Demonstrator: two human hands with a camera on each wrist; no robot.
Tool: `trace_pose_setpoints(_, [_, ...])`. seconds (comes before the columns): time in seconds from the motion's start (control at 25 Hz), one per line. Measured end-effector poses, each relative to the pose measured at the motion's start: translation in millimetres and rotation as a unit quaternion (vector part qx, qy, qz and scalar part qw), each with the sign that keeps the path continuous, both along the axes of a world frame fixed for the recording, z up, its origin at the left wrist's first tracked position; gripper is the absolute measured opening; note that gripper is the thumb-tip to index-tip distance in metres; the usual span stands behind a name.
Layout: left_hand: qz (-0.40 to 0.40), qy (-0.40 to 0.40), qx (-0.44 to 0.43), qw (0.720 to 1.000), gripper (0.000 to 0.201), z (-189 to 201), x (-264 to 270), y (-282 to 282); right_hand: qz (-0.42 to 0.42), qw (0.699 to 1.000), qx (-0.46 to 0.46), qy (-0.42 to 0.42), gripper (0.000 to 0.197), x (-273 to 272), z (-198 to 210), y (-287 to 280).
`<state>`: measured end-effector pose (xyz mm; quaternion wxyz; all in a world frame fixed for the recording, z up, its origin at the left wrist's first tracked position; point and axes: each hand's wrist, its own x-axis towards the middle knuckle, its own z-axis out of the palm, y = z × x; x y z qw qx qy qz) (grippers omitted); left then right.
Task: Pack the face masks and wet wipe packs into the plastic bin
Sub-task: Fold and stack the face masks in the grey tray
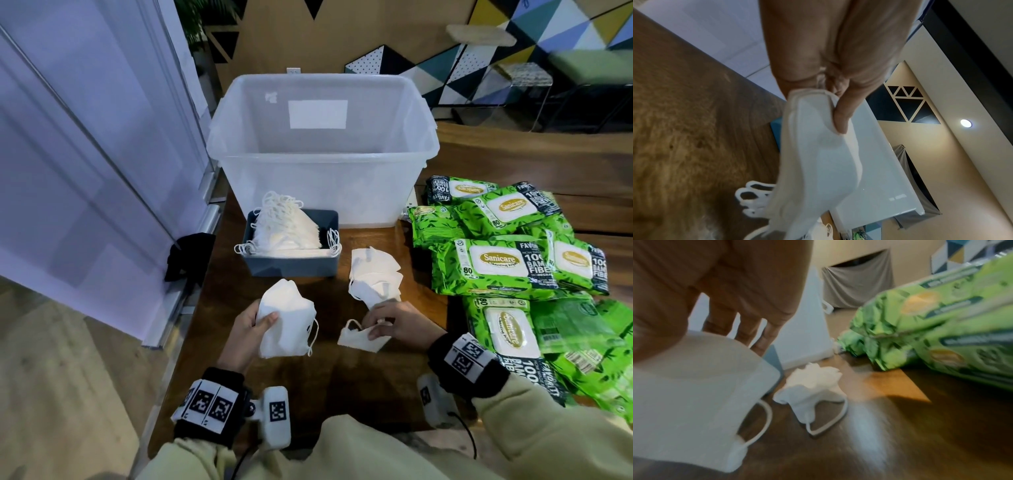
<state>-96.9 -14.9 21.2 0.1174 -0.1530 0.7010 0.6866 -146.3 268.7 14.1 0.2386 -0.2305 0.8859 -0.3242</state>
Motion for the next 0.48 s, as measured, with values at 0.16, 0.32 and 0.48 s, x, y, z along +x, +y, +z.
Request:
trace_pose_setpoints(0.16, [-0.033, 0.022, 0.0, 0.999, 0.018, 8.2, -5.0, 5.6, 0.075, 0.994, -0.069, -0.031, 0.012, 2.9, 30.1, -20.8])
trace_pose_setpoints(0.32, [-0.122, 0.035, 0.001, 0.992, 0.015, 14.5, -10.0, 22.3, 0.141, 0.983, -0.11, -0.037, 0.013, -3.7, 57.7, -53.5])
trace_pose_setpoints(0.48, [-0.161, 0.035, 0.029, 0.986, 0.027, 20.0, -8.5, 43.9, 0.102, 0.989, -0.086, 0.065, 0.021, -17.1, 68.3, -83.3])
